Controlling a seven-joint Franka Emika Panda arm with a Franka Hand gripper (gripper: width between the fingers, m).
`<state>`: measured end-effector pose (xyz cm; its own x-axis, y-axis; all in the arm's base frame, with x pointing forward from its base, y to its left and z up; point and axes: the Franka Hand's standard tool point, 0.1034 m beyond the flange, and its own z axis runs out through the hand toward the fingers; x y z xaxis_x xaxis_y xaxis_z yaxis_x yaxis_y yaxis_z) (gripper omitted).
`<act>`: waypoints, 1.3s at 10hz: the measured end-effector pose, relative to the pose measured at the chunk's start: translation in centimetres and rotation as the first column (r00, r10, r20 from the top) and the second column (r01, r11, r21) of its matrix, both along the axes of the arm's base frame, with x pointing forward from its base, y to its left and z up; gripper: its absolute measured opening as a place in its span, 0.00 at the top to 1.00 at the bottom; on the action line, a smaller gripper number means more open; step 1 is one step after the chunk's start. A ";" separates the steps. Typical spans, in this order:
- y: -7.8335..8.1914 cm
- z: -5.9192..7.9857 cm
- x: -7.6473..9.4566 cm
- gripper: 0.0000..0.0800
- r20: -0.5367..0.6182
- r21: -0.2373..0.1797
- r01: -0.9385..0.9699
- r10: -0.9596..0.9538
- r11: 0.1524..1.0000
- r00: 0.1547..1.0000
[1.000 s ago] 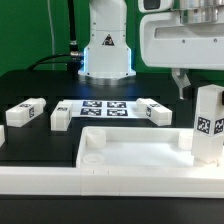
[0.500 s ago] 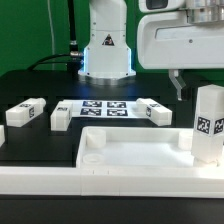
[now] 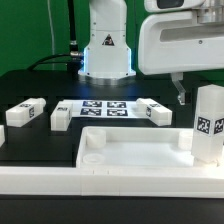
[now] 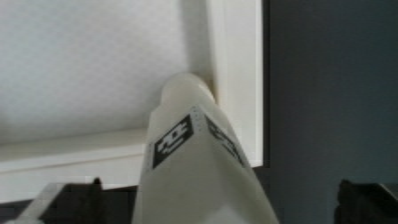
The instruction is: Assemble desk
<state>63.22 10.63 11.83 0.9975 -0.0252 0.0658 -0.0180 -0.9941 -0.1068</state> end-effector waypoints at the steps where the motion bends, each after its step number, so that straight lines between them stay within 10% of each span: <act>1: 0.0 0.1 0.1 0.19 0.010 -0.020 -0.096 0.097 0.995 0.995; 6: -0.3 0.1 0.2 0.19 0.029 -0.065 -0.381 0.384 0.922 0.923; 10: -0.3 0.1 0.2 0.62 0.030 -0.065 -0.381 0.383 0.922 0.923; 13: -0.4 0.1 0.2 0.64 0.029 -0.060 -0.345 0.347 0.937 0.937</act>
Offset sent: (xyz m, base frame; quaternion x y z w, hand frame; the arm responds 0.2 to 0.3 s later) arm 0.0000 -0.0007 0.0035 -0.0174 0.0046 -0.2054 0.9785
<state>63.43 10.26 11.94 0.9405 0.3259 0.0961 0.3314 -0.9423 -0.0477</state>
